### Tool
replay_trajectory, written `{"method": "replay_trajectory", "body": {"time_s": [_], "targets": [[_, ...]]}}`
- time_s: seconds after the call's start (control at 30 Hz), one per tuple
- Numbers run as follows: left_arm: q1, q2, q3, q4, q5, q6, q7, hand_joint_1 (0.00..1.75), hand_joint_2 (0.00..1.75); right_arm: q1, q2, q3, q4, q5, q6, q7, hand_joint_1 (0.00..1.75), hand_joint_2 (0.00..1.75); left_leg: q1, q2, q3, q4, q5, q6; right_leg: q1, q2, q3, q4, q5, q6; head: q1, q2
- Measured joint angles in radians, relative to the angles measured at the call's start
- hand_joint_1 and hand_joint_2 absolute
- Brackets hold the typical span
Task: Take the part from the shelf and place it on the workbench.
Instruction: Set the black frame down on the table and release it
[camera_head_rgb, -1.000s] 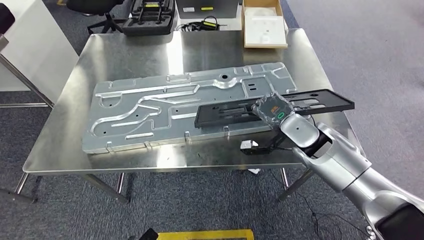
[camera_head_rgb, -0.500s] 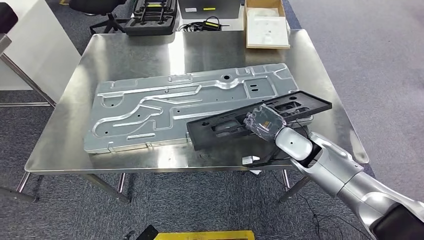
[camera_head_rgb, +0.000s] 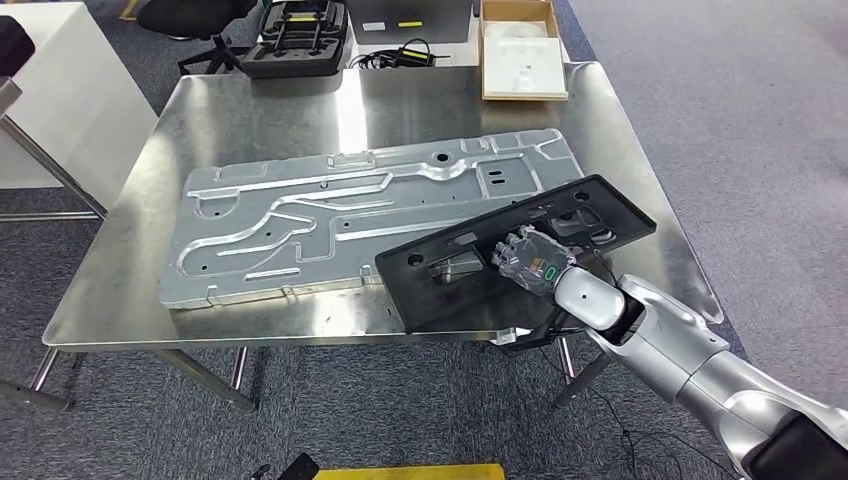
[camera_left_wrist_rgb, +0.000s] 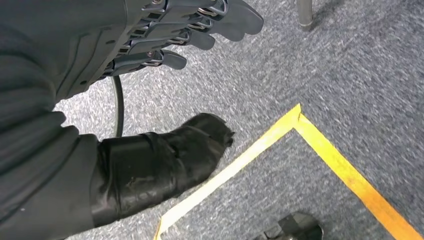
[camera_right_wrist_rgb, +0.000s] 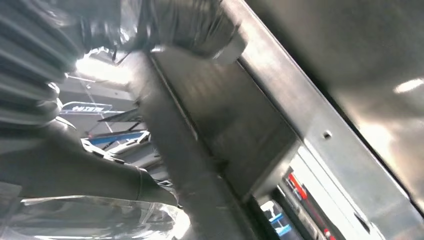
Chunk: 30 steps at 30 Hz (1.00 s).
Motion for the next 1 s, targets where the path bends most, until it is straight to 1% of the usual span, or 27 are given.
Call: {"method": "replay_trajectory", "body": {"time_s": [0.03, 0.07, 0.1, 0.13, 0.17, 0.2, 0.23, 0.3, 0.33, 0.37, 0.4, 0.43, 0.47, 0.5, 0.53, 0.57, 0.63, 0.67, 0.7, 0.73, 0.8, 0.83, 0.87, 0.9, 0.93, 0.97, 1.0], "targets": [[-0.001, 0.0, 0.0, 0.0, 0.0, 0.002, 0.004, 0.0, 0.0, 0.001, -0.001, 0.0, 0.001, 0.0, 0.002, 0.0, 0.0, 0.0, -0.002, 0.0, 0.021, -0.041, 0.009, 0.004, 0.001, 0.001, -0.001, -0.001, 0.002, 0.004, 0.001, 0.0], [-0.001, 0.001, 0.0, 0.0, 0.0, 0.002, 0.008, 0.0, 0.0, 0.003, -0.002, 0.0, 0.003, 0.0, 0.003, 0.0, 0.0, 0.0, -0.005, 0.0, 0.028, -0.057, 0.008, 0.007, 0.002, 0.003, -0.002, -0.003, 0.004, 0.009, 0.001, 0.0], [-0.001, 0.001, 0.0, 0.0, 0.0, 0.002, 0.012, 0.0, 0.0, 0.006, -0.004, 0.0, 0.004, -0.002, 0.005, 0.0, 0.0, 0.0, -0.007, 0.0, 0.029, -0.059, 0.01, 0.011, 0.002, 0.004, -0.002, -0.006, 0.006, 0.015, 0.001, 0.0], [0.0, 0.001, 0.0, 0.0, 0.0, 0.001, 0.015, 0.0, 0.0, 0.01, -0.006, 0.0, 0.005, -0.003, 0.005, 0.001, 0.0, 0.0, -0.006, 0.0, 0.03, -0.064, 0.014, 0.017, 0.002, 0.004, -0.002, -0.009, 0.007, 0.02, 0.001, 0.0], [0.001, 0.001, 0.0, 0.0, -0.001, 0.0, 0.018, 0.0, 0.0, 0.013, -0.008, 0.0, 0.006, -0.005, 0.006, 0.001, 0.0, 0.0, -0.004, 0.001, 0.032, -0.069, 0.018, 0.023, 0.001, 0.005, -0.004, -0.005, 0.002, 0.025, 0.001, 0.0], [0.001, 0.001, 0.0, 0.0, -0.001, -0.002, 0.02, 0.0, 0.0, 0.016, -0.01, 0.0, 0.007, -0.007, 0.007, 0.002, 0.0, 0.0, -0.002, 0.002, 0.034, -0.075, 0.022, 0.03, 0.001, 0.004, -0.012, 0.013, -0.012, 0.028, 0.002, 0.0], [0.001, 0.001, 0.0, 0.0, 0.0, -0.007, 0.021, 0.0, 0.0, 0.019, -0.013, 0.0, 0.008, -0.014, 0.01, 0.005, 0.0, 0.0, -0.001, 0.003, 0.035, -0.08, 0.026, 0.036, 0.001, 0.004, -0.03, 0.053, -0.038, 0.031, 0.003, 0.0], [0.002, 0.002, 0.0, 0.0, 0.002, -0.026, 0.023, 0.0, 0.0, 0.028, -0.017, -0.001, 0.012, -0.033, 0.018, 0.014, 0.0, 0.0, -0.002, 0.003, 0.035, -0.082, 0.027, 0.041, 0.0, 0.004, -0.085, 0.18, -0.101, 0.033, 0.005, 0.0], [0.003, 0.002, 0.0, 0.0, 0.003, -0.038, 0.023, 0.0, 0.0, 0.034, -0.018, -0.002, 0.014, -0.044, 0.021, 0.019, 0.0, 0.0, -0.003, 0.003, 0.035, -0.081, 0.027, 0.042, -0.001, 0.004, -0.11, 0.235, -0.12, 0.035, 0.005, 0.0], [0.005, 0.001, 0.0, 0.0, 0.004, -0.048, 0.023, 0.0, 0.0, 0.039, -0.017, -0.003, 0.015, -0.054, 0.021, 0.024, 0.0, 0.0, -0.004, 0.003, 0.035, -0.08, 0.026, 0.042, -0.002, 0.004, -0.121, 0.259, -0.12, 0.036, 0.005, 0.0], [0.006, 0.0, 0.0, 0.0, 0.004, -0.054, 0.024, 0.0, 0.0, 0.042, -0.017, -0.005, 0.016, -0.062, 0.021, 0.028, 0.0, 0.0, -0.003, 0.003, 0.035, -0.079, 0.025, 0.042, -0.002, 0.004, -0.114, 0.244, -0.102, 0.037, 0.005, 0.0], [0.006, -0.001, 0.0, 0.0, 0.004, -0.057, 0.026, 0.0, 0.0, 0.044, -0.017, -0.008, 0.015, -0.07, 0.02, 0.031, 0.0, 0.0, -0.003, 0.003, 0.036, -0.076, 0.023, 0.04, -0.003, 0.004, -0.088, 0.194, -0.07, 0.036, 0.006, 0.0], [0.006, -0.003, 0.0, 0.0, 0.004, -0.059, 0.027, 0.0, 0.0, 0.045, -0.017, -0.011, 0.014, -0.076, 0.02, 0.034, 0.0, 0.0, -0.002, 0.003, 0.035, -0.072, 0.02, 0.037, -0.005, 0.003, -0.055, 0.125, -0.04, 0.035, 0.006, 0.0], [0.005, -0.004, 0.0, 0.0, 0.004, -0.061, 0.028, 0.0, 0.0, 0.046, -0.016, -0.016, 0.013, -0.081, 0.019, 0.036, 0.0, 0.0, -0.004, 0.003, 0.033, -0.067, 0.017, 0.033, -0.003, 0.003, -0.024, 0.063, -0.02, 0.034, 0.006, 0.0], [0.005, -0.004, 0.0, 0.0, 0.004, -0.062, 0.029, 0.0, 0.0, 0.047, -0.015, -0.02, 0.012, -0.083, 0.019, 0.038, 0.0, 0.0, -0.006, 0.002, 0.03, -0.063, 0.015, 0.028, -0.002, 0.003, -0.002, 0.021, -0.01, 0.031, 0.006, 0.0], [0.005, -0.005, 0.0, 0.0, 0.004, -0.062, 0.03, 0.0, 0.0, 0.048, -0.014, -0.023, 0.011, -0.085, 0.018, 0.04, 0.0, 0.0, -0.007, 0.002, 0.028, -0.061, 0.014, 0.023, -0.001, 0.004, 0.007, 0.002, -0.01, 0.028, 0.006, 0.0], [0.005, -0.005, 0.0, 0.0, 0.004, -0.063, 0.031, 0.0, 0.0, 0.052, -0.014, -0.027, 0.008, -0.087, 0.018, 0.041, 0.0, 0.0, -0.007, 0.002, 0.026, -0.062, 0.016, 0.014, 0.002, 0.004, 0.007, -0.001, -0.009, 0.019, 0.005, 0.0], [0.005, -0.005, 0.0, 0.0, 0.004, -0.064, 0.031, 0.0, 0.0, 0.052, -0.013, -0.029, 0.007, -0.088, 0.017, 0.041, 0.0, 0.0, -0.006, 0.002, 0.024, -0.058, 0.012, 0.009, 0.001, 0.004, 0.008, -0.004, -0.007, 0.013, 0.005, 0.0], [0.005, -0.005, 0.0, 0.0, 0.004, -0.064, 0.031, 0.0, 0.0, 0.053, -0.013, -0.032, 0.005, -0.089, 0.017, 0.041, 0.0, 0.0, -0.005, 0.002, 0.017, -0.041, 0.0, 0.003, 0.0, 0.003, 0.009, -0.006, -0.005, 0.006, 0.004, 0.0], [0.004, -0.005, 0.0, 0.0, 0.004, -0.064, 0.031, 0.0, 0.0, 0.052, -0.012, -0.034, 0.003, -0.09, 0.017, 0.041, 0.0, 0.0, -0.003, 0.002, 0.0, -0.004, -0.022, -0.003, -0.002, 0.002, 0.011, -0.009, -0.003, 0.0, 0.002, 0.0], [0.005, -0.005, 0.0, 0.0, 0.004, -0.066, 0.031, 0.0, 0.0, 0.053, -0.01, -0.039, 0.0, -0.091, 0.018, 0.041, 0.0, 0.0, 0.0, 0.002, -0.06, 0.121, -0.082, -0.011, -0.001, 0.0, 0.011, -0.01, -0.003, -0.006, -0.001, 0.0], [0.006, -0.006, 0.0, 0.0, 0.004, -0.067, 0.031, 0.0, 0.0, 0.055, -0.009, -0.039, 0.0, -0.091, 0.018, 0.041, 0.0, 0.0, 0.001, 0.002, -0.089, 0.181, -0.102, -0.014, 0.0, 0.0, 0.011, -0.01, -0.003, -0.007, -0.001, 0.0], [0.007, -0.006, 0.0, 0.0, 0.004, -0.069, 0.031, 0.0, 0.0, 0.056, -0.009, -0.04, 0.0, -0.092, 0.018, 0.042, 0.0, 0.0, 0.001, 0.002, -0.107, 0.214, -0.107, -0.015, 0.001, 0.0, 0.011, -0.009, -0.003, -0.008, -0.001, 0.0], [0.008, -0.006, 0.0, 0.0, 0.004, -0.071, 0.031, 0.0, 0.0, 0.056, -0.008, -0.041, -0.001, -0.092, 0.018, 0.043, 0.0, 0.0, 0.001, 0.002, -0.106, 0.21, -0.093, -0.014, 0.001, 0.001, 0.011, -0.009, -0.003, -0.008, -0.001, 0.0], [0.008, -0.006, 0.0, 0.0, 0.004, -0.072, 0.032, 0.0, 0.0, 0.056, -0.008, -0.044, -0.003, -0.093, 0.018, 0.045, 0.0, 0.0, 0.001, 0.002, -0.085, 0.167, -0.064, -0.011, 0.001, 0.002, 0.011, -0.008, -0.003, -0.007, -0.001, 0.0], [0.008, -0.006, 0.0, 0.0, 0.004, -0.073, 0.031, 0.0, 0.0, 0.056, -0.008, -0.046, -0.006, -0.094, 0.018, 0.046, 0.0, 0.0, 0.0, 0.002, -0.052, 0.098, -0.029, -0.006, 0.001, 0.003, 0.012, -0.008, -0.003, -0.007, -0.001, 0.0], [0.007, -0.006, 0.0, 0.0, 0.004, -0.075, 0.031, 0.0, 0.0, 0.055, -0.008, -0.05, -0.01, -0.095, 0.018, 0.048, 0.0, 0.0, -0.002, 0.002, -0.016, 0.027, -0.004, -0.001, 0.003, 0.004, 0.011, -0.007, -0.004, -0.005, -0.001, 0.0]]}}
